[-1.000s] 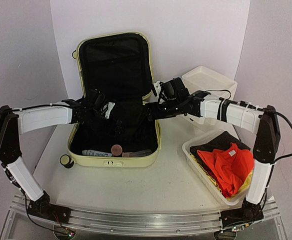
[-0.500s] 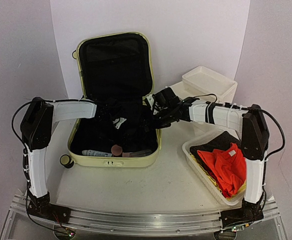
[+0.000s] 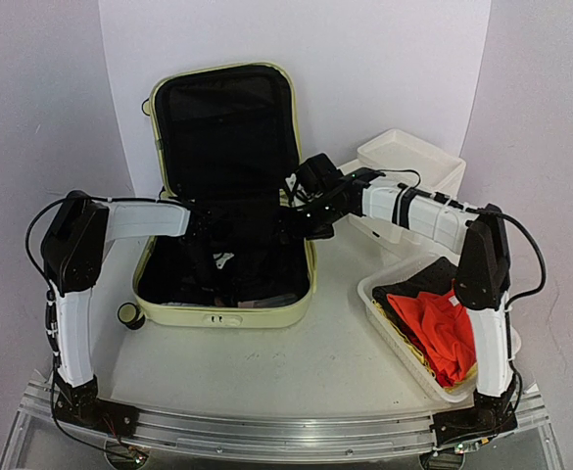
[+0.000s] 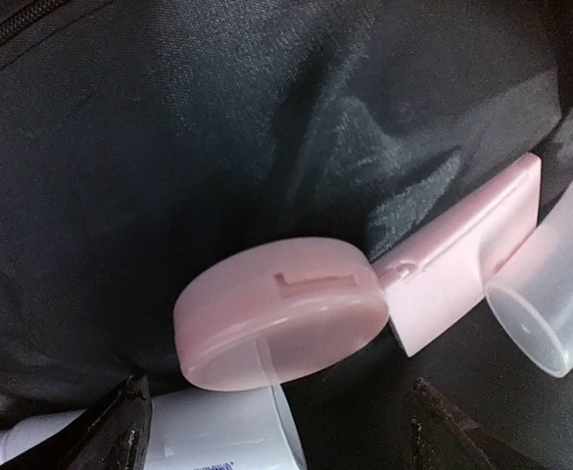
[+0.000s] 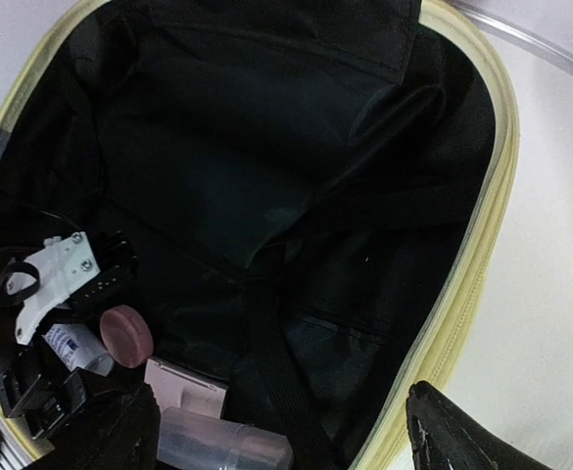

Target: Open, take out, and arrange the luggage

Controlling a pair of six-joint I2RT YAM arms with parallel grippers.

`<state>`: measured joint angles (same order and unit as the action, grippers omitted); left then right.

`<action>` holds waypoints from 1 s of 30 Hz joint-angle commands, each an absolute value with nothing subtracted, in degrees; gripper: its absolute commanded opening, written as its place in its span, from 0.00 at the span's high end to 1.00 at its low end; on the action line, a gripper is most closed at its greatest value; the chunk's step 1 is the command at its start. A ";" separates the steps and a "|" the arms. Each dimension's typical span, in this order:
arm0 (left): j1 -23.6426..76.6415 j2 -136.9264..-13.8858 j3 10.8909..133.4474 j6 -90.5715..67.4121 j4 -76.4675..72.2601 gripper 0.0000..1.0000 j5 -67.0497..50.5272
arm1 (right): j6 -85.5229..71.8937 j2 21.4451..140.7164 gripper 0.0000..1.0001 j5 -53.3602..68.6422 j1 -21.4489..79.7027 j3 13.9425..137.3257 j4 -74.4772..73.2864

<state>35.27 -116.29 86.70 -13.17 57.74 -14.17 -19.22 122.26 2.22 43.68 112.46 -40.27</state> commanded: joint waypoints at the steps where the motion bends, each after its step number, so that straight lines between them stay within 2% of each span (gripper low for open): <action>1: 35.45 -118.89 92.24 -15.81 60.76 0.11 -10.57 | -17.89 124.32 0.13 2.20 43.42 117.32 -42.89; 5: 35.47 -121.67 98.64 -16.56 59.29 0.12 -8.14 | -17.84 123.84 0.13 1.19 43.42 118.74 -44.10; 10: 35.42 -126.19 103.48 -20.25 58.79 0.24 -5.95 | -18.77 122.45 0.14 -1.64 43.42 119.10 -44.63; 17: 35.49 -117.76 98.88 -26.25 57.27 0.38 -2.85 | -13.89 121.56 0.13 1.68 43.42 120.06 -44.60; 21: 35.75 -110.84 96.07 -30.94 52.73 0.40 -7.91 | -8.96 121.34 0.12 11.57 43.29 121.51 -44.56; 25: 35.78 -106.63 97.68 -33.45 50.47 0.39 -15.76 | -14.59 118.24 0.13 18.58 41.91 119.27 -43.27; 29: 35.42 -105.04 97.51 -34.19 50.76 0.39 -17.82 | -16.24 114.87 0.13 20.15 41.84 114.49 -43.20; 30: 35.34 -105.08 96.84 -34.08 51.03 0.35 -18.05 | -16.97 113.85 0.13 19.61 41.84 112.48 -42.97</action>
<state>35.70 -107.11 96.42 -32.05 52.49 -14.13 -14.35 121.47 15.77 42.26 116.92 -44.77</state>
